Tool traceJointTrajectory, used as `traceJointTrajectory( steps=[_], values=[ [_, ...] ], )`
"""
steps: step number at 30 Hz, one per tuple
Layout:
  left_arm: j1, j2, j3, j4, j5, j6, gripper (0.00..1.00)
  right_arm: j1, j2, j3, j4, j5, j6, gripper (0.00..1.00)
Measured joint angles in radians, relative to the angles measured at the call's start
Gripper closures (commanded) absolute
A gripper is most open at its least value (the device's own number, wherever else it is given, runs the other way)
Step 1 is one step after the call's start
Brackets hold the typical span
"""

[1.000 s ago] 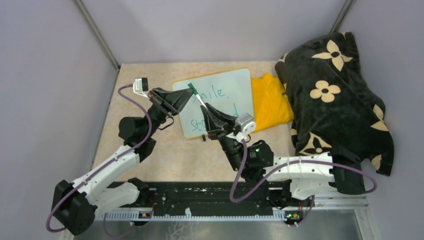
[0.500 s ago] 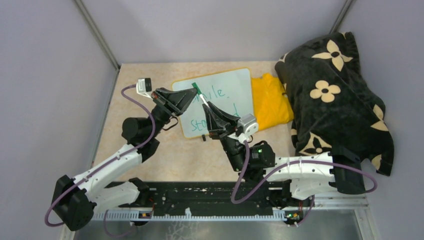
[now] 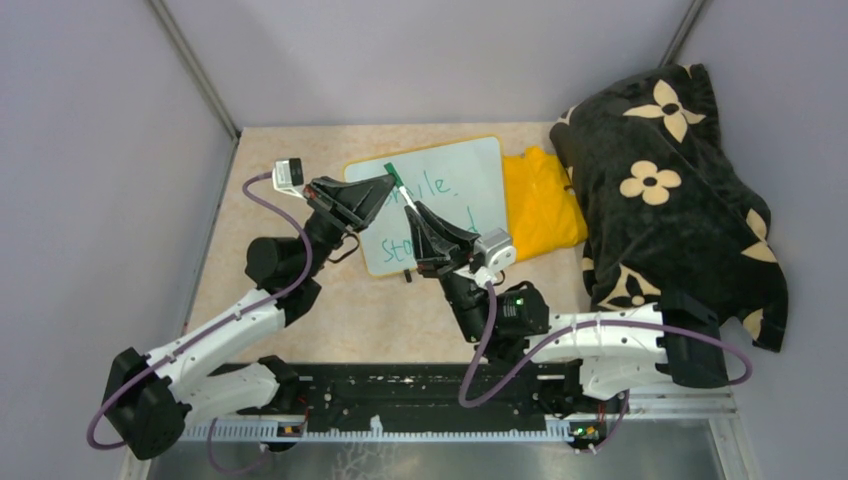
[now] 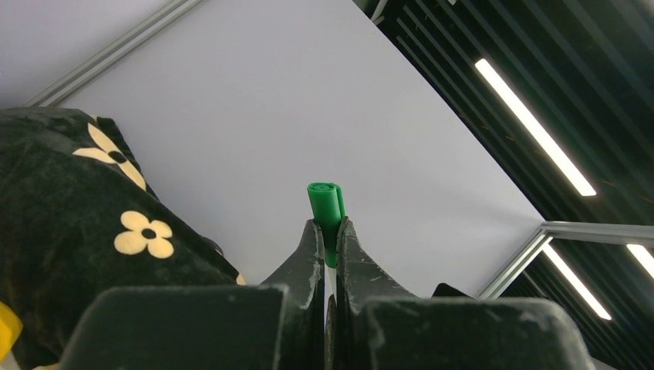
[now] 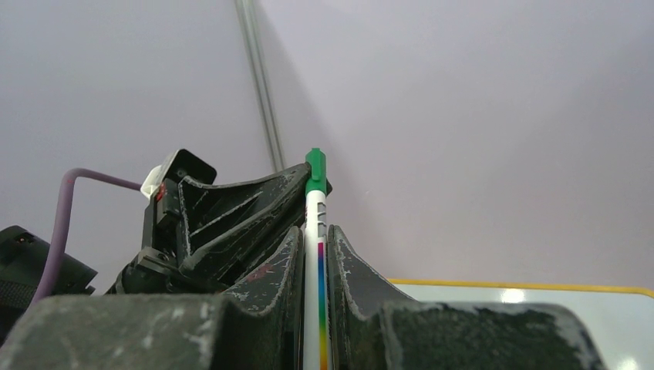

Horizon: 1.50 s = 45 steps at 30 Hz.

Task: Write a sentence on the whiteboard
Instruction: Close the whiteboard marker at the center of the board.

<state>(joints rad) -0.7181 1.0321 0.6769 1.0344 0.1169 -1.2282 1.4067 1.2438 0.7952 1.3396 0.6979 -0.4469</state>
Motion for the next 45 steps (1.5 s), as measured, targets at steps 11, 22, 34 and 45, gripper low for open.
traceJointTrajectory(
  steps=[11, 22, 34, 45],
  values=[
    [-0.03, -0.09, -0.109, 0.05, -0.088, 0.052, 0.58, 0.002, 0.008, 0.012, -0.07, -0.052, 0.013, 1.0],
    [-0.096, -0.172, -0.146, -0.037, 0.011, 0.146, 0.07, -0.02, -0.042, 0.013, -0.119, -0.093, 0.059, 1.0],
    [-0.095, -0.262, -0.035, -0.193, -0.084, 0.341, 0.1, -0.021, -0.207, -0.012, -0.3, -0.266, 0.259, 1.0],
    [-0.095, -0.211, 0.061, -0.213, -0.056, 0.417, 0.43, -0.021, -0.214, -0.023, -0.383, -0.327, 0.344, 1.0]
  ],
)
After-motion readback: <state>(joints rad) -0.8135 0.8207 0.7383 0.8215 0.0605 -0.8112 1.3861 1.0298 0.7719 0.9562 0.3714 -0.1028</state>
